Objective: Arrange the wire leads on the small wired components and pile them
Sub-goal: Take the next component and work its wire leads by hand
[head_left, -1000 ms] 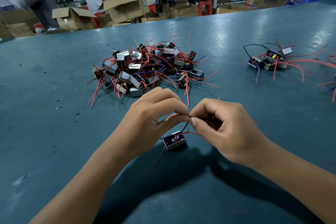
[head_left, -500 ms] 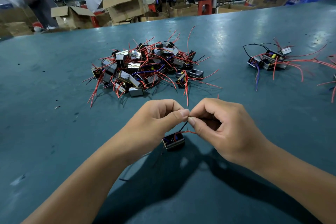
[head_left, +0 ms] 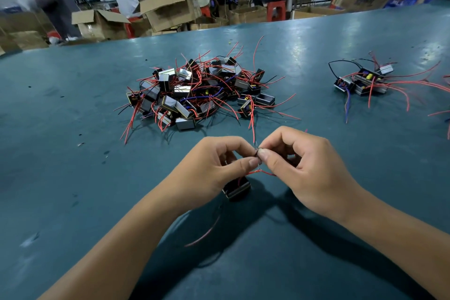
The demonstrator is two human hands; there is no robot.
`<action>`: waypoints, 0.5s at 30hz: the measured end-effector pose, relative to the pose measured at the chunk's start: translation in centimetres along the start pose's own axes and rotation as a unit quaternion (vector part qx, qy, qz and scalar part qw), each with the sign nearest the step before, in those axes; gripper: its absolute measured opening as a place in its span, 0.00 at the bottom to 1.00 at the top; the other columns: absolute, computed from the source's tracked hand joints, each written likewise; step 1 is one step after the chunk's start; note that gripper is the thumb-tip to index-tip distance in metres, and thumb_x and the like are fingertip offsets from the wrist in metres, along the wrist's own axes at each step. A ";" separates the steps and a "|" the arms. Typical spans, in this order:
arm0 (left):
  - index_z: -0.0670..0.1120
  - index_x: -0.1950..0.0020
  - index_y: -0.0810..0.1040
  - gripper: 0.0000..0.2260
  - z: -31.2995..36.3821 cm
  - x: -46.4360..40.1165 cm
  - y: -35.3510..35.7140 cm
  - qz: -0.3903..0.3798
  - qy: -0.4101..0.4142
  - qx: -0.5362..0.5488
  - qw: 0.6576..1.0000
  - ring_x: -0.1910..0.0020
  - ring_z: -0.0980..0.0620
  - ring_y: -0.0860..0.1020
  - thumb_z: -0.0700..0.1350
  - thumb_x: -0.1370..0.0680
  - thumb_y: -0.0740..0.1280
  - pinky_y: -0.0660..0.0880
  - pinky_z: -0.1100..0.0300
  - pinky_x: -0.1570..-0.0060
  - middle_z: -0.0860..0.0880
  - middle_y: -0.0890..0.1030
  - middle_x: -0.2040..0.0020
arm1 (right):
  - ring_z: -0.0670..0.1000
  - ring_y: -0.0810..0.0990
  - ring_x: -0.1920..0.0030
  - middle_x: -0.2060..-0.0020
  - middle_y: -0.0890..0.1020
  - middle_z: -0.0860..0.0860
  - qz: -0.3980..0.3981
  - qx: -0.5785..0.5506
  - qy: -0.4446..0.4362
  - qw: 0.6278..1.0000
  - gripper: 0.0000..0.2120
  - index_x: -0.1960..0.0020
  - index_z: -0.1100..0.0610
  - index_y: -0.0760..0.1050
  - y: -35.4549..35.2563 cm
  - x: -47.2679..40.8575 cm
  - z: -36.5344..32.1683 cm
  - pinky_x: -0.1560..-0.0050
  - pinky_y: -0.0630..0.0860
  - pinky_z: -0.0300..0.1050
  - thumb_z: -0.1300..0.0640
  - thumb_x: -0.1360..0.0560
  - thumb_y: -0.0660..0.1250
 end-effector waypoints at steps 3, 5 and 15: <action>0.47 0.56 0.82 0.06 -0.1 0.0 -0.4 0.001 0.000 0.020 1.000 0.68 0.53 0.74 0.49 0.23 0.72 0.70 0.58 0.65 0.43 0.78 0.68 | 0.41 0.74 0.68 0.69 0.78 0.42 -0.001 0.002 0.011 1.000 0.09 0.59 0.51 0.77 -0.3 0.0 0.3 0.67 0.70 0.33 0.62 0.23 0.69; 0.46 0.56 0.82 0.06 -0.2 0.1 -0.8 -0.006 0.000 0.022 1.000 0.66 0.53 0.78 0.48 0.23 0.72 0.74 0.54 0.62 0.47 0.81 0.66 | 0.41 0.74 0.68 0.70 0.77 0.42 -0.006 0.006 0.019 1.000 0.08 0.60 0.52 0.77 -0.4 0.0 0.5 0.67 0.70 0.32 0.61 0.23 0.70; 0.52 0.51 0.82 0.05 0.5 0.4 -2.2 0.049 0.050 0.017 0.997 0.64 0.49 0.75 0.42 0.24 0.72 0.74 0.56 0.62 0.44 0.77 0.61 | 0.46 0.82 0.51 0.54 0.84 0.45 -0.015 -0.014 0.043 0.999 0.01 0.51 0.50 0.75 -2.3 -0.7 0.7 0.48 0.78 0.44 0.54 0.23 0.67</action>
Point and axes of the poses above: each hand's wrist, its own x-axis away from the middle knuckle, its own y-axis out of the palm, z = x × y, the point moved 5 cm from there along -x, towards the middle knuckle
